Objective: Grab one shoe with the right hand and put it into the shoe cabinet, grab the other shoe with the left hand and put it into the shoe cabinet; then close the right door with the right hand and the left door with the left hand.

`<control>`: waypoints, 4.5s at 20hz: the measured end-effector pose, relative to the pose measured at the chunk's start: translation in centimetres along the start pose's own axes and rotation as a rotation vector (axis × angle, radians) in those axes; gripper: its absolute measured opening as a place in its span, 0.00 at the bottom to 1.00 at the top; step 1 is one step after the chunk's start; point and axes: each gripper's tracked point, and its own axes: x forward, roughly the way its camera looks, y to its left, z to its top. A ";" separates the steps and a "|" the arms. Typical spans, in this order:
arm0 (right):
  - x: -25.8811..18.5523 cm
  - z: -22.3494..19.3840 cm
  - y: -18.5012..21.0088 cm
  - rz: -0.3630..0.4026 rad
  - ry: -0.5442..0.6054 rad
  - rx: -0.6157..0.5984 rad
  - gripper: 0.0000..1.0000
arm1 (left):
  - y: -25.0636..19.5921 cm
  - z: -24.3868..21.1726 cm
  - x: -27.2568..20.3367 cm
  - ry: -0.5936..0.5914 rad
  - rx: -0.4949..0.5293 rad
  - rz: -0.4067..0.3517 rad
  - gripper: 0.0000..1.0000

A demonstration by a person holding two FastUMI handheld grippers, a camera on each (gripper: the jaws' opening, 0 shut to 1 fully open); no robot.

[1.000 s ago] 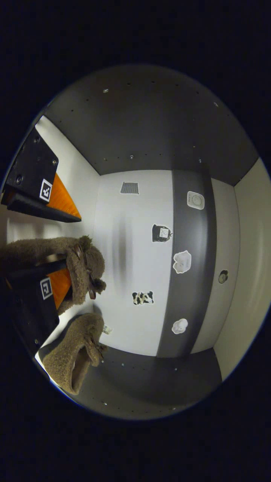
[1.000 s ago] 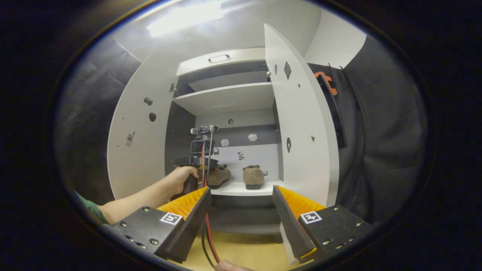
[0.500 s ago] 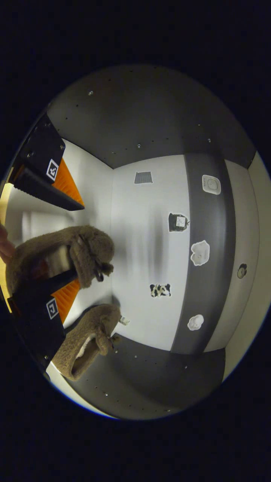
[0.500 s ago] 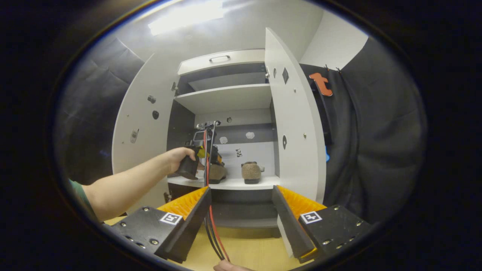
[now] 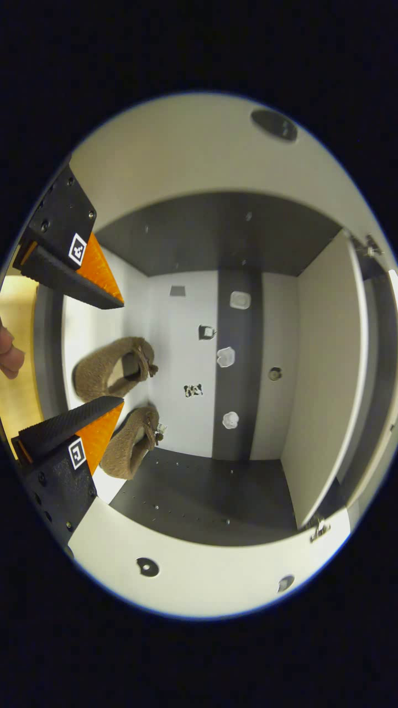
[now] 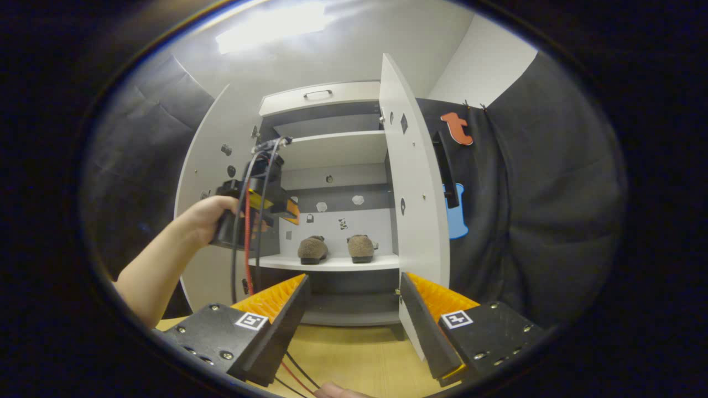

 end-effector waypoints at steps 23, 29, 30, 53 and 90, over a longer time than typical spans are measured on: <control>-1.1 11.6 -14.3 -0.058 -0.069 -0.078 0.98 | 4.9 -6.1 -25.5 -0.265 -0.035 -0.089 0.98; 5.0 14.0 -24.2 -0.042 0.053 -0.120 0.98 | 3.0 -8.5 -27.8 -0.319 -0.051 -0.185 0.99; 6.1 14.0 -26.0 -0.049 0.072 -0.117 0.99 | 2.7 -9.1 -28.0 -0.314 -0.075 -0.200 0.98; 18.3 11.1 -16.8 0.132 0.184 -0.092 0.89 | 7.2 -14.5 -26.6 -0.160 -0.030 -0.099 0.98; 15.0 11.7 0.6 0.327 0.035 -0.153 0.99 | 12.0 -11.0 -30.1 -0.218 -0.039 -0.026 0.99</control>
